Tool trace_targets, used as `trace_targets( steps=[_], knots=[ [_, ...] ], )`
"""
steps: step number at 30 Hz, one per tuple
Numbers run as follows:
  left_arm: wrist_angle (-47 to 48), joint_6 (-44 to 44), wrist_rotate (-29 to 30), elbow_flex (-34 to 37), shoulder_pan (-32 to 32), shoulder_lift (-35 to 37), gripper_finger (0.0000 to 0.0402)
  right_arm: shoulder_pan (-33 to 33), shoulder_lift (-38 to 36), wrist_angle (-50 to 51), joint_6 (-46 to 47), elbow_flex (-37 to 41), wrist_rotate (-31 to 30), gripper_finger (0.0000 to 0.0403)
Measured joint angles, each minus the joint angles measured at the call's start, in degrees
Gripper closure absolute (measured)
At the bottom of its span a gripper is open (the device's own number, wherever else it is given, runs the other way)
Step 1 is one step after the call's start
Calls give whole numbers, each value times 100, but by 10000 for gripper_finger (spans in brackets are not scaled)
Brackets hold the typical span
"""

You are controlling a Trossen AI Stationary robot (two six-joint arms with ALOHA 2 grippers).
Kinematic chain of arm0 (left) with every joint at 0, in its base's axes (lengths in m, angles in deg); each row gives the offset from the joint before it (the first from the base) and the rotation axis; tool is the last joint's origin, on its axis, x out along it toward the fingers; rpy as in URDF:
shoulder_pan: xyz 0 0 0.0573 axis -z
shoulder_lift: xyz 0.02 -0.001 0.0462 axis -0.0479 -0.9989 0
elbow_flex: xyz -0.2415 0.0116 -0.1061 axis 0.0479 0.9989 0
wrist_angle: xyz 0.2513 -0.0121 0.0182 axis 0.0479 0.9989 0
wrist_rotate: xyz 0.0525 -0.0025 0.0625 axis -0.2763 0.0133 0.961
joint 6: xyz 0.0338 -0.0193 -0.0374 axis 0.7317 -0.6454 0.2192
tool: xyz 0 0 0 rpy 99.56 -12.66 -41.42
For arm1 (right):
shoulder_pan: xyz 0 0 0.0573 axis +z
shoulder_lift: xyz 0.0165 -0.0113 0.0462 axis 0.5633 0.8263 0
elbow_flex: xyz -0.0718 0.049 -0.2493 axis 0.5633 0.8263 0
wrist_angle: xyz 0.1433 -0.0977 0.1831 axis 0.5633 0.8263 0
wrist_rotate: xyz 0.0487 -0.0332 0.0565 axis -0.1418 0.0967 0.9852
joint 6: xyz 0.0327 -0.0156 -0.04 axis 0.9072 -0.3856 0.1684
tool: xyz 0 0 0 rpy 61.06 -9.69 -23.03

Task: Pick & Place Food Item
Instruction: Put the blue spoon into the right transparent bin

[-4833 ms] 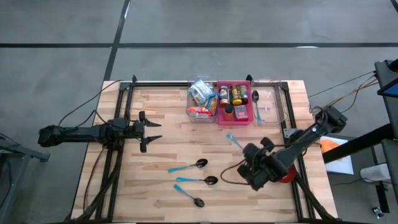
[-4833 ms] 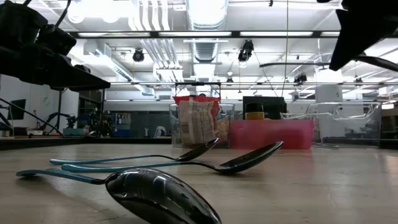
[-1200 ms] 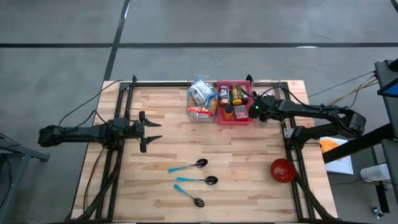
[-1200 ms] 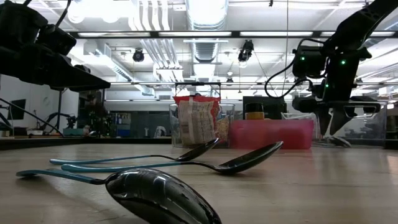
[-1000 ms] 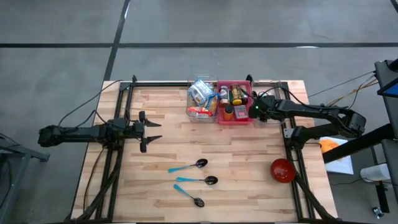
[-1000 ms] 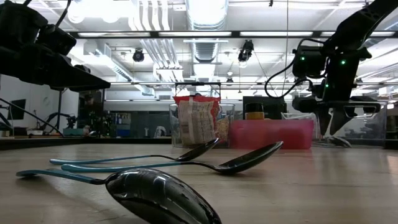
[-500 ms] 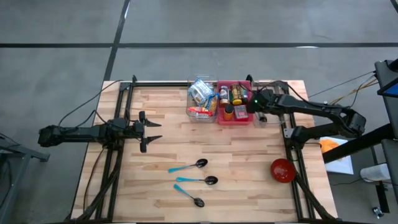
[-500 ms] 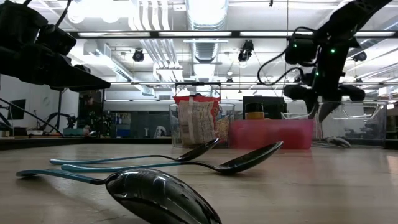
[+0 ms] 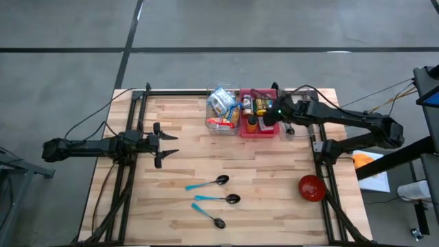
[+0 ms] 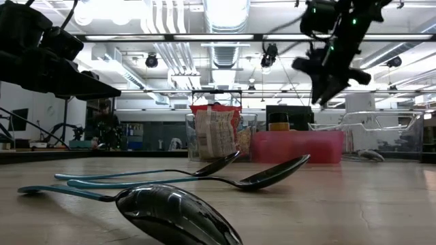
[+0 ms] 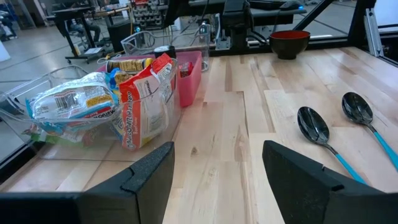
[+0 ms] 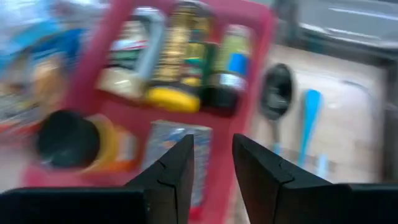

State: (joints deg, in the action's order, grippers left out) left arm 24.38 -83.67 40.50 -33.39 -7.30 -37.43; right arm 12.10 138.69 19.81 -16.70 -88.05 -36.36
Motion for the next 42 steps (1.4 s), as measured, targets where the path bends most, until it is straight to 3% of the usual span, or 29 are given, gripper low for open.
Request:
trace_targets(
  steps=[8,14,18,27,31,37,42],
  knots=[
    [0,-13,0,0,-2,0,158,1696,-4,-334,53,-295,7,294],
    [1,-11,1,0,0,1,158,3012,12,-1704,158,-69,33,294],
    [2,-11,0,0,0,0,158,3554,111,-2892,223,302,51,294],
    [2,-9,1,0,0,1,158,3758,1120,-3357,1728,540,291,294],
    [1,-7,0,0,0,0,158,3761,1741,-3967,1797,542,768,294],
    [2,7,2,0,0,2,158,3777,2540,-4978,2023,540,794,294],
    [2,5,1,0,0,0,158,3782,3183,-5862,2145,540,1155,294]
  ],
)
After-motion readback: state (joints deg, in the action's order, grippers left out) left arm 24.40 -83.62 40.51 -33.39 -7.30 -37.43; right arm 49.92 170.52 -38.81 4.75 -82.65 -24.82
